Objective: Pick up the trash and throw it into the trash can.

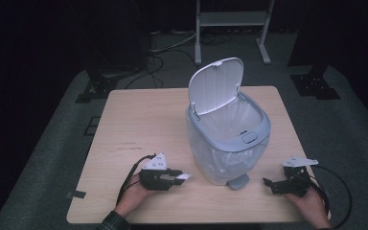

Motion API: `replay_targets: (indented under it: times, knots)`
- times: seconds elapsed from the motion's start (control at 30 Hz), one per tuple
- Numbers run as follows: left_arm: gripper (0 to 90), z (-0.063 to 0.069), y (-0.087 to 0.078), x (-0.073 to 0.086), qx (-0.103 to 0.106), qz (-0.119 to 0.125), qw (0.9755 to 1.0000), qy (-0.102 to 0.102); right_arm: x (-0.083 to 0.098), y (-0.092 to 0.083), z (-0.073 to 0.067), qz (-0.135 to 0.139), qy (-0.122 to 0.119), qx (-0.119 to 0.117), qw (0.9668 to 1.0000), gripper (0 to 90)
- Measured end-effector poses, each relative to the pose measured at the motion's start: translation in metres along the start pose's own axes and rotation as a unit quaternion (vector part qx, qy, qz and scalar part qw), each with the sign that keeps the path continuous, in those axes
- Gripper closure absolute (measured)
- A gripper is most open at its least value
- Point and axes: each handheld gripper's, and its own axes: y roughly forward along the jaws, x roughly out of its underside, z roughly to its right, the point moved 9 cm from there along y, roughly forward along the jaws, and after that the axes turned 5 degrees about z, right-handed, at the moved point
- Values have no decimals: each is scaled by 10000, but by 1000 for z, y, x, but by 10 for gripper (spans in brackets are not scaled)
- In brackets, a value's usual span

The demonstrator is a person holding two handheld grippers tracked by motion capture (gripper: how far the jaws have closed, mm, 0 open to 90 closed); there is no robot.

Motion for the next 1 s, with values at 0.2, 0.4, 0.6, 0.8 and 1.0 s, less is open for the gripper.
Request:
replay_targets:
  times: [0.2,0.4,0.6,0.8,1.0]
  knots:
    - [653,-1,-10,-11,53,183,9998,5,0,0,0,0,0,0,10000,0]
    - [654,-1,-17,-19,110,291,9995,-25,0,0,0,0,-1,0,10000,0]
    - [653,0,-24,-30,213,392,9990,-10,0,0,0,0,0,1,10000,0]
    - [653,1,-33,-44,316,544,9980,-10,0,0,0,-1,0,0,10000,0]
    - [654,2,-42,-58,407,683,9968,-22,0,0,0,-2,1,0,10000,0]
